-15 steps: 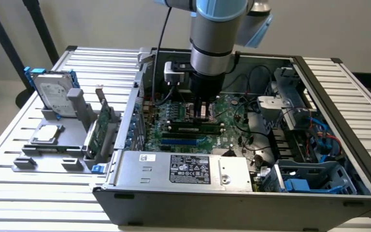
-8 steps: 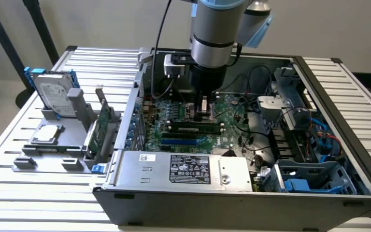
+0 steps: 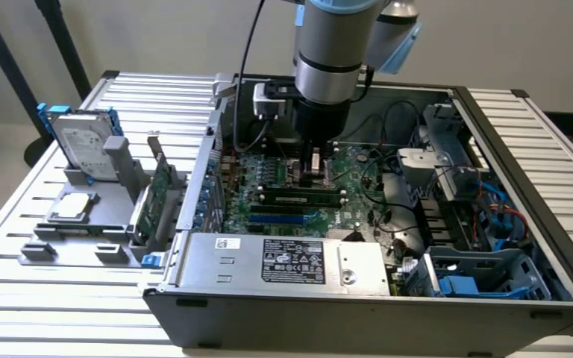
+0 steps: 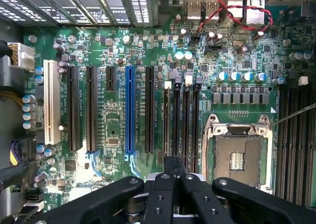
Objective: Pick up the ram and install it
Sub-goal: 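Press down the ram until it locks into place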
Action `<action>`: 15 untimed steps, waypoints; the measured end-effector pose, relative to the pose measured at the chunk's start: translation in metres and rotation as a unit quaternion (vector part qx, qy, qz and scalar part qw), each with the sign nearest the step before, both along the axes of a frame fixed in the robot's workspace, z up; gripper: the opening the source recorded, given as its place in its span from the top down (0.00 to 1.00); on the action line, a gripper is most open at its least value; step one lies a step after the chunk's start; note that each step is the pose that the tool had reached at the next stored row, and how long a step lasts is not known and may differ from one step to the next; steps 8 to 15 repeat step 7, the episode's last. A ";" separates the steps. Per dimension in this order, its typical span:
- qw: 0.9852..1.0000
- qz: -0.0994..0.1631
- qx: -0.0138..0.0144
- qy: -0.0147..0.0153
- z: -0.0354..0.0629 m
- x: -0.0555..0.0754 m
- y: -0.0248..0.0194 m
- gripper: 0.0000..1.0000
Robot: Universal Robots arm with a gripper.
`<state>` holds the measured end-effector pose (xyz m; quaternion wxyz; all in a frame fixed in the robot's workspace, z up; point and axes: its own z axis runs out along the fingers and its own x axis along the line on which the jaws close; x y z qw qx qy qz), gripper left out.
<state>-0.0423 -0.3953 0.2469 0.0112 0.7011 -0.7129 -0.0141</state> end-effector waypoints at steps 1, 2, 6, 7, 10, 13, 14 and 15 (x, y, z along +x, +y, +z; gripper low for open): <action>1.000 0.000 0.000 0.000 0.0000 0.000 0.0000 0.89; 1.000 0.000 0.000 0.000 0.0000 0.000 0.0000 0.89; 1.000 0.000 0.000 0.000 0.0000 0.000 0.0000 0.89; 1.000 0.000 0.000 0.000 0.0000 0.000 0.0000 0.89; 1.000 0.000 0.000 0.000 0.0000 0.000 0.0000 0.89; 1.000 0.000 0.000 0.000 0.0000 0.000 0.0000 0.89; 1.000 0.000 0.000 0.000 0.0000 0.000 0.0000 0.89; 1.000 0.000 0.000 0.000 0.0000 0.000 0.0000 0.89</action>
